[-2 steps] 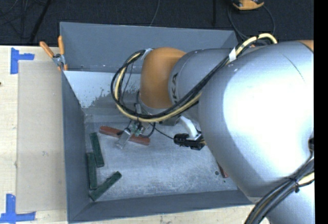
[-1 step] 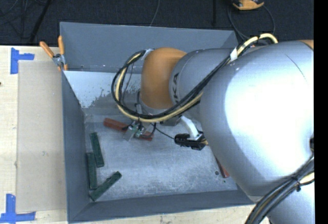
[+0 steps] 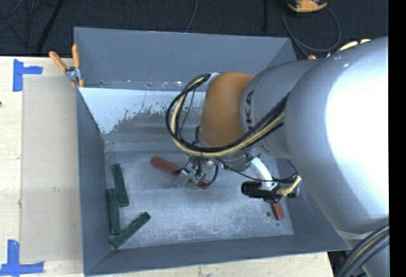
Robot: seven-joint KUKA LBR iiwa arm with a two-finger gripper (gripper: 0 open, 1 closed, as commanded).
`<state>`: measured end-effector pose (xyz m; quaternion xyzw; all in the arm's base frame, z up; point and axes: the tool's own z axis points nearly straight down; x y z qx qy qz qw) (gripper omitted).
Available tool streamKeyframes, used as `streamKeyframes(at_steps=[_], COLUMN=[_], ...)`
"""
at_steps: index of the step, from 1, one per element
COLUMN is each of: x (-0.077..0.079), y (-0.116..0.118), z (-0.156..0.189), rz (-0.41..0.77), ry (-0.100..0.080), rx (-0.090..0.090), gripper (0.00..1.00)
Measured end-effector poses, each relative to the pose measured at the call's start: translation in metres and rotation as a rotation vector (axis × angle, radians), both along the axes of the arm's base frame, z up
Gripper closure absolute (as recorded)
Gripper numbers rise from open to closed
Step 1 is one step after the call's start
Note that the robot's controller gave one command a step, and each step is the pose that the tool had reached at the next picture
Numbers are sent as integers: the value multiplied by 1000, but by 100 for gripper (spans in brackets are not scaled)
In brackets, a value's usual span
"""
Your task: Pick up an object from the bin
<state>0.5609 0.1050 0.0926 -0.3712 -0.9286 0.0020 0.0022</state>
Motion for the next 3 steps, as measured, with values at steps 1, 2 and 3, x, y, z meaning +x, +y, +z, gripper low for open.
streamKeyframes(at_steps=[1,2,3], x=[1,-24,-23], y=[2,1,2], z=[-1,-24,-23], rz=[5,-125,-125], ry=[-3,0,-2], rx=[1,1,1], gripper=[0,0,100])
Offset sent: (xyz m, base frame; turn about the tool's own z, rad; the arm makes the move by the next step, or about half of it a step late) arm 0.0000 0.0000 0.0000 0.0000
